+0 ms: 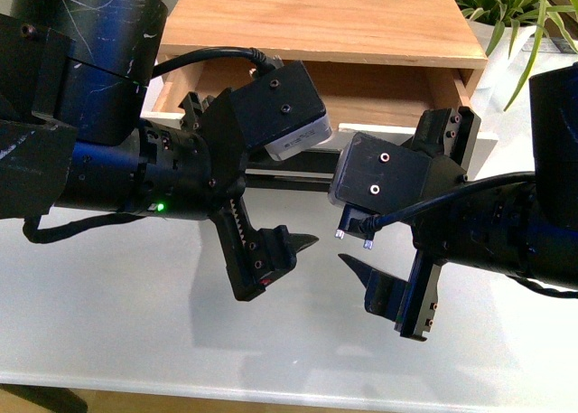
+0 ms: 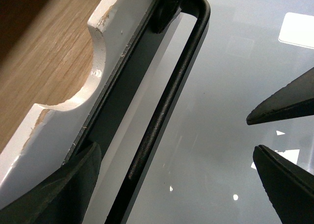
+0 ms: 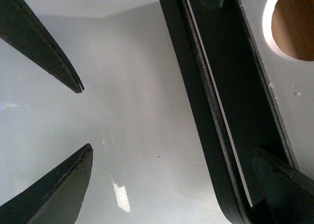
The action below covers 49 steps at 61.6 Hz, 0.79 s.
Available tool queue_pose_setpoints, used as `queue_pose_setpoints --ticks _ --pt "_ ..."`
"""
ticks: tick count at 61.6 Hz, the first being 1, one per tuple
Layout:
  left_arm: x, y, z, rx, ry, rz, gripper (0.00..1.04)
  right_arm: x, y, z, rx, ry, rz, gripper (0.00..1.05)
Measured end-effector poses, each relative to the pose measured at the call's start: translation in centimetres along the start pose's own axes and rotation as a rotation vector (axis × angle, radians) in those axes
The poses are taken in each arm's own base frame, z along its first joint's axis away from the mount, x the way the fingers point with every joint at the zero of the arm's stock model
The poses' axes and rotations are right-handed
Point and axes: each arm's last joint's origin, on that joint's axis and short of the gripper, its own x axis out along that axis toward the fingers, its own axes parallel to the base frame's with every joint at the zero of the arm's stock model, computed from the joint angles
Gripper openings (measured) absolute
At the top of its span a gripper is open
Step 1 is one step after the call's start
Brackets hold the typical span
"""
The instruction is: Close drawer sideways
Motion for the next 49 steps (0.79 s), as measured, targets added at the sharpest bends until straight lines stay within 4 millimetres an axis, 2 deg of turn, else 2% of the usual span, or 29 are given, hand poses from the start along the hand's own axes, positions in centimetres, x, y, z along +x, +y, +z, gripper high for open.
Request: queue_pose_setpoints --ticks 31,49 --pt "0.3 0.6 0.6 0.019 -0.016 0.05 0.96 0.6 -0.7 -0.3 0.013 0.017 -0.072 0.96" --pt "1.5 0.8 0.2 0.009 0.002 0.032 0.96 1.2 -0.9 -0.5 0.015 0.018 -0.072 0.96"
